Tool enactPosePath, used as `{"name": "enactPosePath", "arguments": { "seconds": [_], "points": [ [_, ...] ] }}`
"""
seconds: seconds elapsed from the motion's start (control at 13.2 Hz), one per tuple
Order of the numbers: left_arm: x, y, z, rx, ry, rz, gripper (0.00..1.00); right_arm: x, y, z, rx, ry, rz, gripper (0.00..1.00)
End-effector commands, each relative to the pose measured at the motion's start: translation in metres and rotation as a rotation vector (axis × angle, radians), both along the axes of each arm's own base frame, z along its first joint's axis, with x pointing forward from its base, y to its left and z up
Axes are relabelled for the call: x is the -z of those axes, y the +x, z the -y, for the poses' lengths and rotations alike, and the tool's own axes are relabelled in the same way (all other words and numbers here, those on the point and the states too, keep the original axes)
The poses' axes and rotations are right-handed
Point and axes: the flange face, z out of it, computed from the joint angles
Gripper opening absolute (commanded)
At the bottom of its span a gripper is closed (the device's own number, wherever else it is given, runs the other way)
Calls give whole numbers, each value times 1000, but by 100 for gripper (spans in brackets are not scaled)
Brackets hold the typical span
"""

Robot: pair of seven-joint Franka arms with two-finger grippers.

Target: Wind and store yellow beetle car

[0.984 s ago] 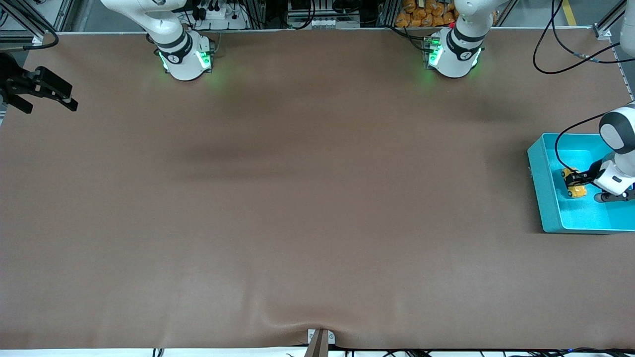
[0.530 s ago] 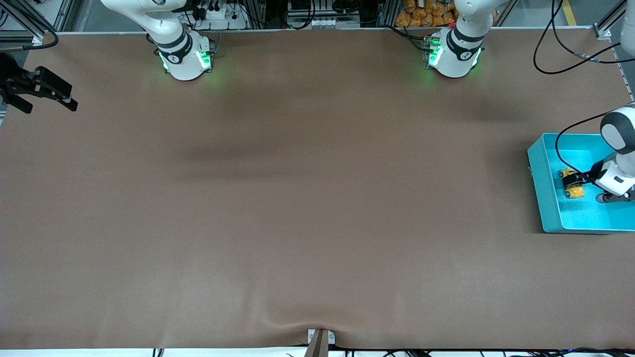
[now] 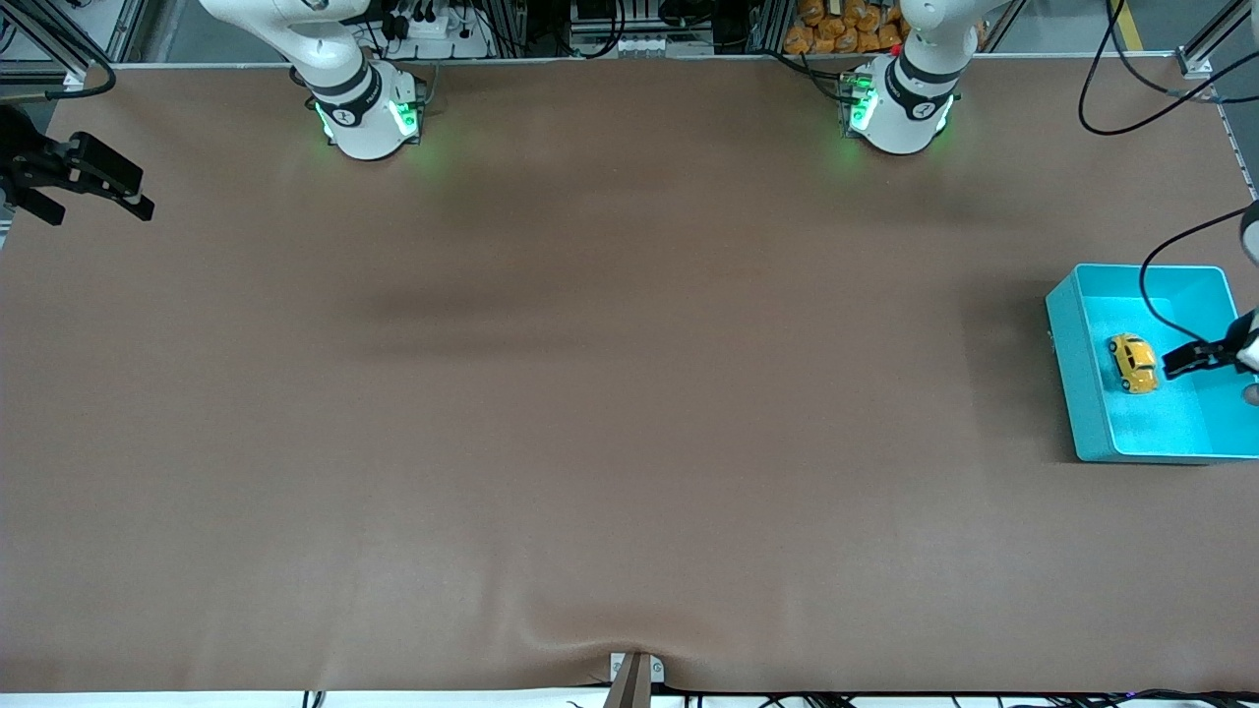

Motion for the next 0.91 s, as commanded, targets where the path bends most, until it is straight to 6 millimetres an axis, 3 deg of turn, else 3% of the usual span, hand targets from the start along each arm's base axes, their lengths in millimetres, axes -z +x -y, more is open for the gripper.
{"name": "enactPosePath", "arguments": {
  "seconds": [0.0, 0.23, 0.38, 0.61, 0.83],
  "points": [
    [-78, -4, 26, 19, 25, 5, 100, -1, -6, 1, 1, -1, 1, 100],
    [-173, 9, 89, 47, -43, 0, 100, -1, -6, 2, 3, -1, 2, 100],
    [-221, 4, 125, 76, -73, -7, 100, -1, -6, 3, 6, -1, 4, 100],
    [-276, -8, 181, 138, -127, 50, 100, -2, -5, 4, 8, -1, 9, 100],
    [-312, -19, 229, 124, -135, 3, 100, -3, -5, 5, 9, -1, 13, 100]
  ]
}}
